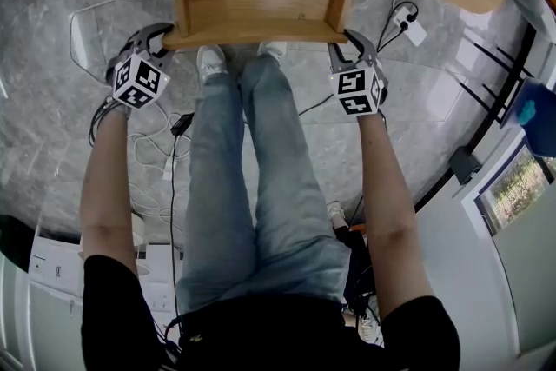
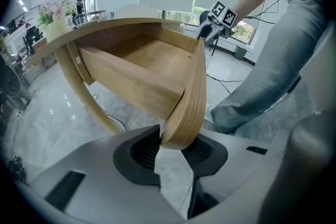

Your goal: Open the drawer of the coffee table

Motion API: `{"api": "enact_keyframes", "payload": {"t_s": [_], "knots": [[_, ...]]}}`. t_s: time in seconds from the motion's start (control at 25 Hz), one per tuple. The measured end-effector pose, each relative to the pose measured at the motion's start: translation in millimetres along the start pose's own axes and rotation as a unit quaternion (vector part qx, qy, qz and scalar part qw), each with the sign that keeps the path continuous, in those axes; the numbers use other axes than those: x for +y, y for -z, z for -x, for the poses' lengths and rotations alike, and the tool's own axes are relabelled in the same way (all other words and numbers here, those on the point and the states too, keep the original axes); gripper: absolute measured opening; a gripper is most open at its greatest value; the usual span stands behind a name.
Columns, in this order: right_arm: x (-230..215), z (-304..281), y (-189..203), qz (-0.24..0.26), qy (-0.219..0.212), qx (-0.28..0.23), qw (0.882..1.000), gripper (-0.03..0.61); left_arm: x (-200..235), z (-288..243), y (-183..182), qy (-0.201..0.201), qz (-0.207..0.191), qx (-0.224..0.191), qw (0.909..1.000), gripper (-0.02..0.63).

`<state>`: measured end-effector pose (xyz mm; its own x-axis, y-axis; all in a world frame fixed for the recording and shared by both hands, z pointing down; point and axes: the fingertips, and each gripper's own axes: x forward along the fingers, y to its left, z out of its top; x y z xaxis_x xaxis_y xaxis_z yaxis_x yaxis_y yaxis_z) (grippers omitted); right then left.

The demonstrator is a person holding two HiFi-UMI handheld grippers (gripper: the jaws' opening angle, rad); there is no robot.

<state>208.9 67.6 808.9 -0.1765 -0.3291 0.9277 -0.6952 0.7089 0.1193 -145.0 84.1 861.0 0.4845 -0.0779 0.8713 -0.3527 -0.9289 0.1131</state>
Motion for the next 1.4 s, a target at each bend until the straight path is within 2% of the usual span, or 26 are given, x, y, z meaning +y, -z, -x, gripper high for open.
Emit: {"api": "enact_keyframes", "payload": {"t_s": [0.16,0.4,0.72,0.84,0.96,1.12,1.24,1.36,1.4], "knots": [[0,-1,0,-0.001,0.007,-0.002,1.000,0.146,1,0,0,-0.008,0.016,-0.004,0.9998,0.131],[1,-1,0,-0.015,0.003,0.020,1.000,0.155,0,3,0,-0.031,0.098,-0.013,0.9946,0.141],[-2,22,-1,-0.014,0.000,0.035,0.999,0.155,-9,24,15,-0.036,0.140,0.024,0.9893,0.144],[-1,40,-11,-0.018,0.003,0.027,0.999,0.155,-14,45,13,-0.044,0.144,0.021,0.9884,0.143],[-2,62,-26,-0.029,0.008,0.010,1.000,0.155,-16,66,0,-0.054,0.152,0.005,0.9869,0.138],[1,91,-52,-0.056,0.004,-0.023,0.998,0.140,-8,99,-39,-0.065,0.167,-0.036,0.9833,0.095],[-2,115,-74,-0.078,0.009,-0.050,0.996,0.065,0,123,-67,-0.067,0.205,-0.078,0.9733,0.017],[-5,142,-98,-0.093,0.013,-0.076,0.993,-0.002,8,154,-99,-0.071,0.234,-0.122,0.9619,0.014],[-4,151,-105,-0.097,0.011,-0.084,0.992,-0.002,9,166,-110,-0.074,0.239,-0.136,0.9586,0.014]]}}
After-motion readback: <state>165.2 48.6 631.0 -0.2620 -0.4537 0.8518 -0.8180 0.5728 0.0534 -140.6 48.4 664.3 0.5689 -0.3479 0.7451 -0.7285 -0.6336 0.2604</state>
